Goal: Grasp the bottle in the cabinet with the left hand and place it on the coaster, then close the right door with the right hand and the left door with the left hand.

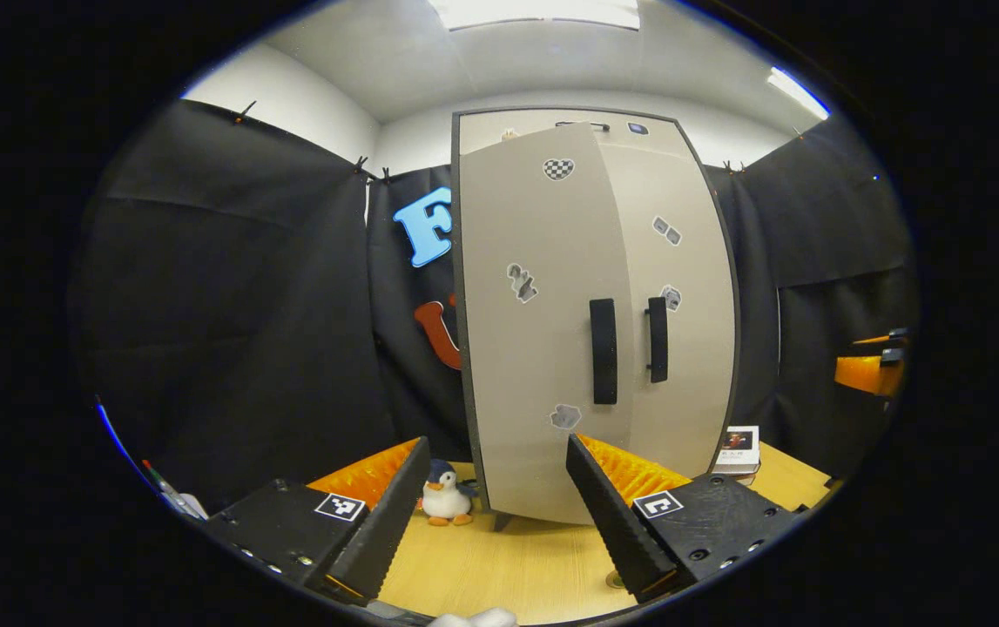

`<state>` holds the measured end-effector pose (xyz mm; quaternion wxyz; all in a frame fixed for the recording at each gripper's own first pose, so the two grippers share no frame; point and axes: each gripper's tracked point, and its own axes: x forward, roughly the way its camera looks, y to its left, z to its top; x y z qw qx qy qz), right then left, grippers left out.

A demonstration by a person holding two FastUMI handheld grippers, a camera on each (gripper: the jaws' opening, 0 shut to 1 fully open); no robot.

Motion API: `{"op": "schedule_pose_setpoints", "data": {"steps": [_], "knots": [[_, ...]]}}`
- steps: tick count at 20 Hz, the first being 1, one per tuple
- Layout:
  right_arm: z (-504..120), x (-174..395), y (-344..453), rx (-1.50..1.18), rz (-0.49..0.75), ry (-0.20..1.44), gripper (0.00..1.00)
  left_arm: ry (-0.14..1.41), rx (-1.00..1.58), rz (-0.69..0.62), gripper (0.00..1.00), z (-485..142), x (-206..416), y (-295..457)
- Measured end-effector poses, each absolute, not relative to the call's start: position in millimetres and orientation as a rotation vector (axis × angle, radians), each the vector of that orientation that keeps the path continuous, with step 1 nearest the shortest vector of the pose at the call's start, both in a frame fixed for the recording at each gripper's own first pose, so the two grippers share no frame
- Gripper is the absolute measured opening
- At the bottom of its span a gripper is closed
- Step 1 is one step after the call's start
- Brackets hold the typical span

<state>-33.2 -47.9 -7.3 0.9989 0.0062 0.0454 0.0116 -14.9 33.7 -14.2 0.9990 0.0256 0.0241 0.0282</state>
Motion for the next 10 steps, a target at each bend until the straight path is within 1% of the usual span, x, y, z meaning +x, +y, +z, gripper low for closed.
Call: {"op": "schedule_pose_setpoints", "data": {"steps": [1, 4, 5, 6, 7, 10], "knots": [[-10.2, -34.0, -45.9, 0.016, 0.022, 0.095, 0.94, 0.051, 0.052, 0.056, 0.96, -16.3, -17.3, 32.6], [-13.8, -35.1, -39.6, 0.015, 0.025, 0.104, 0.94, 0.054, 0.04, 0.041, 0.96, -18.3, -21.8, 30.4], [-14.0, -35.3, -38.5, 0.01, 0.024, 0.105, 0.96, 0.055, 0.041, 0.04, 0.96, -18.8, -22.3, 31.7], [-14.5, -36.5, -36.3, 0.007, 0.024, 0.105, 0.94, 0.054, 0.043, 0.041, 0.96, -19.5, -24.5, 33.2], [-13.9, -37.3, -35.1, 0.007, 0.023, 0.1, 0.96, 0.054, 0.044, 0.042, 0.96, -19.5, -25.0, 34.8], [-15.7, -37.3, -28.1, 0.0, 0.019, 0.094, 0.96, 0.055, 0.034, 0.039, 0.96, -20.8, -26.0, 37.5]]}}
